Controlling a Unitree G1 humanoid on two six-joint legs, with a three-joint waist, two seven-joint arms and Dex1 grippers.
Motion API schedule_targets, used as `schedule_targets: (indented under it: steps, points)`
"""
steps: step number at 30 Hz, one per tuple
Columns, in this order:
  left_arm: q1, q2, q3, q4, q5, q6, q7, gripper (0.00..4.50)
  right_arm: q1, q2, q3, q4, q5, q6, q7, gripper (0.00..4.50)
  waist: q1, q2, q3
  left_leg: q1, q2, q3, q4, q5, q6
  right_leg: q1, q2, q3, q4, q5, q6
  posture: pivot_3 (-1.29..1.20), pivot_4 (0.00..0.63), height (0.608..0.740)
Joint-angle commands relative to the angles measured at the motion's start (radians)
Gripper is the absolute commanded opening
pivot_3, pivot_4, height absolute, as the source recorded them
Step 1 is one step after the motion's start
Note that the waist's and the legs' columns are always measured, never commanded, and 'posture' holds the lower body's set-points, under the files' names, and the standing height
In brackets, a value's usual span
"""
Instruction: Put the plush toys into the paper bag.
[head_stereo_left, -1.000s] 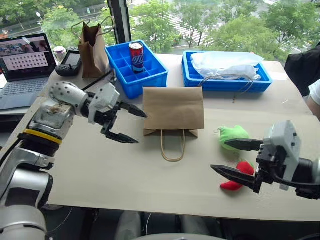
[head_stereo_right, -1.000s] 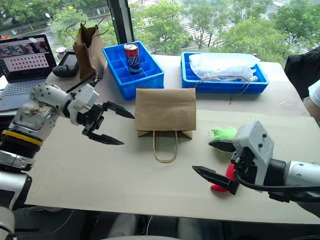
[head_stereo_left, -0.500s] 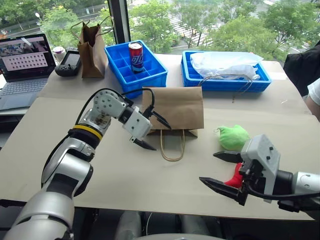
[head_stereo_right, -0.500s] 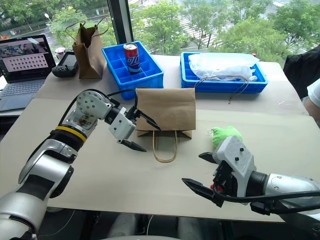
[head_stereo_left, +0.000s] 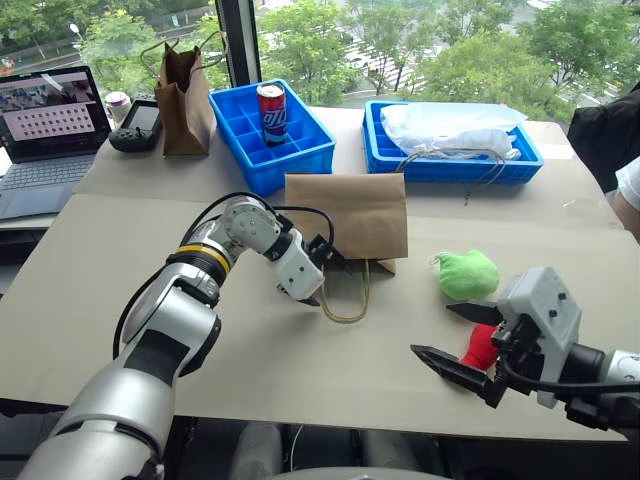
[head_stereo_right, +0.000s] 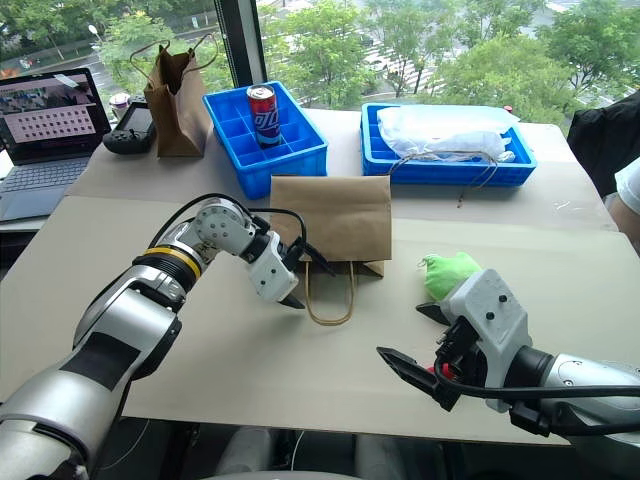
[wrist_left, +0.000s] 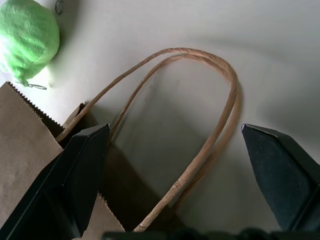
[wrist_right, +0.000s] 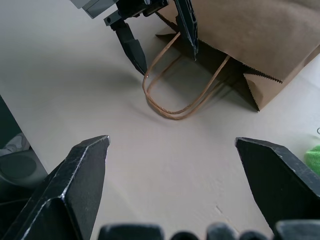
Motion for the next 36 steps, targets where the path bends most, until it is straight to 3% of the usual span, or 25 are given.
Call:
schedule_targets:
  steps: [1, 3, 5, 7, 8, 12, 16, 19, 22, 25, 28, 36]
  points:
    - [-0.055, 0.001, 0.014, 0.020, 0.042, -0.015, 0.065, 2.77, 0.012, -0.007, -0.037, -0.013, -0.008, -0.036, -0.009, 4.50, 0.000, 0.000, 0.000, -0.001, 0.000, -0.001, 0.000, 0.000, 0.000, 0.000, 0.000, 0.000, -0.001, 0.000, 0.000, 0.00, 0.150, 0.734]
    - [-0.059, -0.003, 0.028, 0.030, 0.028, -0.001, 0.059, 2.14, 0.021, -0.009, -0.030, -0.013, -0.010, -0.042, -0.009, 4.50, -0.001, 0.000, 0.000, -0.001, 0.000, -0.001, 0.000, 0.000, 0.000, 0.000, 0.001, 0.000, -0.001, 0.000, 0.000, 0.00, 0.150, 0.734]
    - [-0.059, -0.013, 0.056, 0.033, -0.021, 0.029, 0.014, 1.19, 0.041, -0.017, -0.017, -0.013, -0.017, -0.039, 0.001, 4.50, -0.002, 0.000, 0.000, -0.001, 0.000, -0.001, 0.000, 0.000, 0.000, 0.000, 0.002, 0.001, -0.002, 0.000, 0.000, 0.00, 0.150, 0.734]
    - [-0.058, -0.025, 0.101, 0.025, -0.097, 0.090, -0.078, 0.57, 0.071, -0.011, -0.009, -0.013, -0.031, -0.039, 0.005, 4.50, -0.002, 0.000, 0.000, -0.001, 0.001, -0.001, 0.000, 0.000, 0.000, 0.000, 0.002, 0.001, -0.002, 0.000, 0.000, 0.00, 0.150, 0.734]
    - [-0.059, -0.030, 0.129, 0.017, -0.139, 0.136, -0.131, 0.04, 0.087, -0.009, -0.006, -0.013, -0.044, -0.039, 0.008, 4.50, -0.002, 0.000, 0.000, -0.001, 0.001, -0.002, 0.000, 0.000, 0.000, 0.000, 0.003, 0.001, -0.002, 0.000, 0.000, 0.00, 0.150, 0.734]
    - [-0.081, -0.029, 0.229, -0.054, -0.295, 0.396, -0.292, 0.04, 0.155, 0.014, -0.017, -0.013, -0.090, -0.048, 0.020, 4.50, -0.002, 0.001, 0.000, -0.002, 0.002, -0.003, 0.000, 0.000, 0.000, 0.000, 0.006, 0.003, -0.002, 0.000, 0.000, 0.00, 0.150, 0.734]
    - [-0.049, 0.046, 0.175, -0.322, -0.475, 0.784, -0.305, 0.04, 0.213, 0.043, -0.005, -0.013, -0.117, -0.077, 0.024, 4.50, -0.004, 0.002, -0.001, -0.003, 0.002, -0.007, 0.001, 0.001, -0.001, 0.001, 0.009, 0.005, -0.002, 0.000, 0.000, 0.00, 0.150, 0.734]
    - [-0.001, 0.083, 0.185, -0.526, -0.553, 1.048, -0.305, 0.04, 0.201, 0.079, 0.093, -0.013, -0.173, -0.107, -0.009, 4.50, -0.010, 0.003, -0.002, -0.003, 0.002, -0.009, 0.001, 0.001, -0.001, 0.001, 0.010, 0.006, -0.002, 0.000, 0.000, 0.00, 0.150, 0.734]
    - [0.048, 0.099, 0.205, -0.690, -0.568, 1.199, -0.300, 0.04, 0.057, 0.198, 0.282, 0.012, -0.256, -0.139, -0.096, 4.50, -0.014, 0.005, -0.003, -0.003, 0.002, -0.010, 0.001, 0.002, -0.003, 0.002, 0.010, 0.006, -0.002, 0.000, 0.000, 0.00, 0.150, 0.734]
    - [0.094, 0.106, 0.209, -0.794, -0.562, 1.266, -0.278, 0.00, -0.150, 0.340, 0.495, 0.090, -0.408, -0.132, -0.181, 3.78, -0.026, 0.006, -0.002, -0.002, 0.001, -0.011, 0.003, 0.003, -0.005, 0.002, 0.012, 0.007, 0.000, 0.000, -0.001, 0.00, 0.150, 0.734]
    - [0.117, 0.107, 0.213, -0.838, -0.547, 1.292, -0.261, 0.00, -0.298, 0.454, 0.625, 0.157, -0.534, -0.138, -0.212, 2.72, -0.025, 0.008, -0.002, -0.002, -0.001, -0.012, 0.003, 0.007, -0.003, 0.001, 0.011, 0.009, 0.006, 0.000, -0.002, 0.00, 0.150, 0.734]
    - [0.101, 0.100, 0.240, -0.868, -0.557, 1.346, -0.229, 0.00, -0.445, 0.624, 0.803, 0.383, -0.803, -0.223, -0.154, 0.05, -0.021, 0.009, -0.003, -0.002, -0.001, -0.013, 0.003, 0.007, -0.002, 0.000, 0.013, 0.009, 0.009, -0.001, -0.003, 0.00, 0.150, 0.734]
